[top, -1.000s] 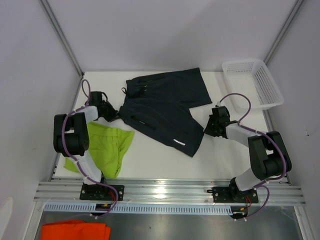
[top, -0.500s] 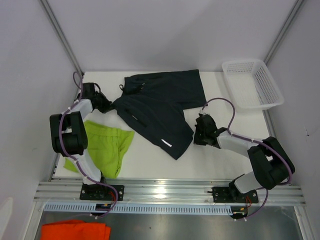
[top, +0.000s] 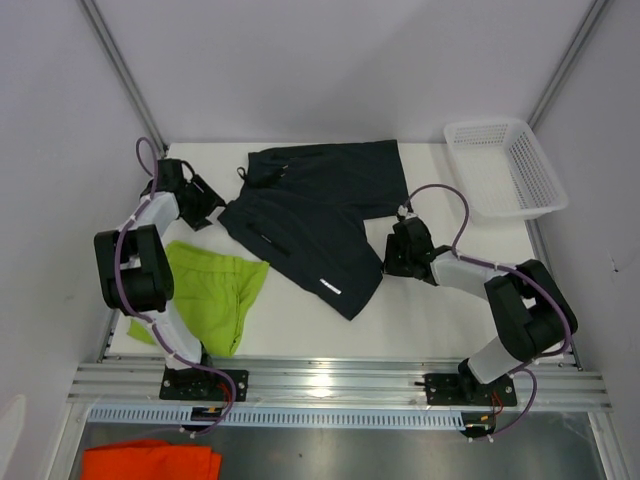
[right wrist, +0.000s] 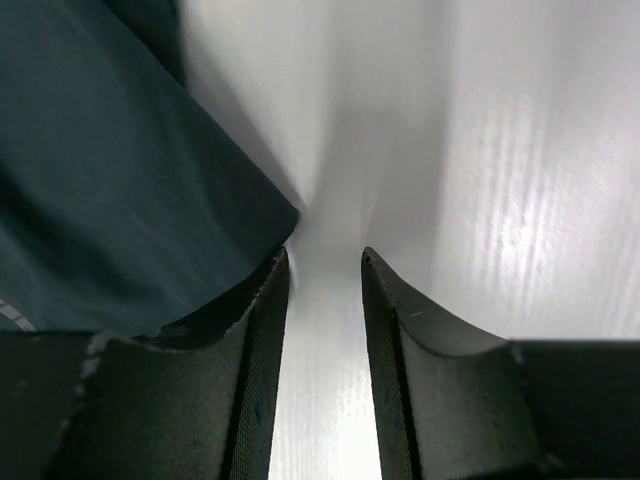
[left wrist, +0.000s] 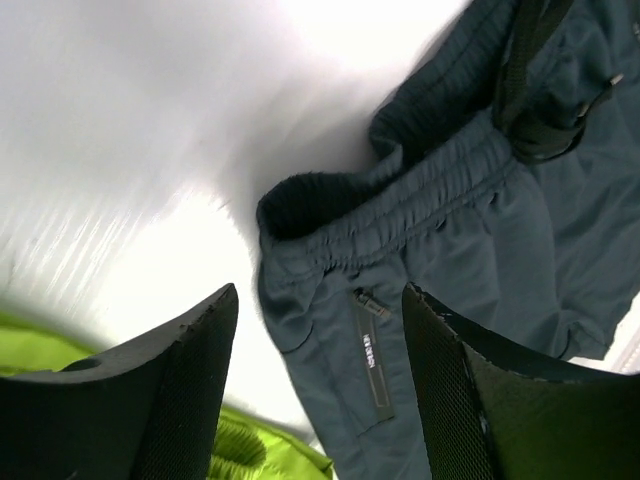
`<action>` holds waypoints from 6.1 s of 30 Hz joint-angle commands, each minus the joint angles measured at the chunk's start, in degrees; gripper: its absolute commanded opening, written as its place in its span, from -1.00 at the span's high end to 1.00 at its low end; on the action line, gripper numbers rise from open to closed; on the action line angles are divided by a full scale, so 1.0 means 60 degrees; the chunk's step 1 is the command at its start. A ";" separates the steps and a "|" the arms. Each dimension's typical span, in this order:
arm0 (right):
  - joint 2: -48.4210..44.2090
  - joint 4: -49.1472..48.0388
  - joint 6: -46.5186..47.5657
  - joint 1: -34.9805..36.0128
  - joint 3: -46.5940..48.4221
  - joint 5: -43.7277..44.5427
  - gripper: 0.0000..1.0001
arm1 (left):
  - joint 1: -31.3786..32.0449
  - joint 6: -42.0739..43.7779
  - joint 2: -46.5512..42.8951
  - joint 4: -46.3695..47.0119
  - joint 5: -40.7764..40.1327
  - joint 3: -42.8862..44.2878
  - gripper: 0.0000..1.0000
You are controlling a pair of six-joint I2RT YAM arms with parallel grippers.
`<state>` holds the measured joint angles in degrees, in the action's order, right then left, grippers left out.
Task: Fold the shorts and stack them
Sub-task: Flatten the shorts out
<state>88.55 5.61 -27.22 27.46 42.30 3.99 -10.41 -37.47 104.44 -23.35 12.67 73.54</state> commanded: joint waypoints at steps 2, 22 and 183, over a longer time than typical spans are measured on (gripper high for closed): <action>0.0665 -0.0392 0.0392 0.0271 0.0390 0.0214 0.23 | 0.0706 0.0123 -0.1292 -0.0254 -0.0514 -0.0258 -0.39; 0.0344 -0.1550 0.0655 0.0594 0.0127 0.0610 0.17 | 0.7430 0.0590 -0.2962 0.0143 -0.1303 -0.2690 -0.24; 0.1721 -0.3968 -0.1425 0.1736 0.0097 0.2468 0.10 | 0.8606 0.1866 -0.4971 -0.1425 -0.3781 -0.0860 1.00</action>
<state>98.67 -22.61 -37.32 37.80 41.10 12.86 41.93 -25.56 77.08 -31.51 -10.11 65.49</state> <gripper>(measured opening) 0.447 0.003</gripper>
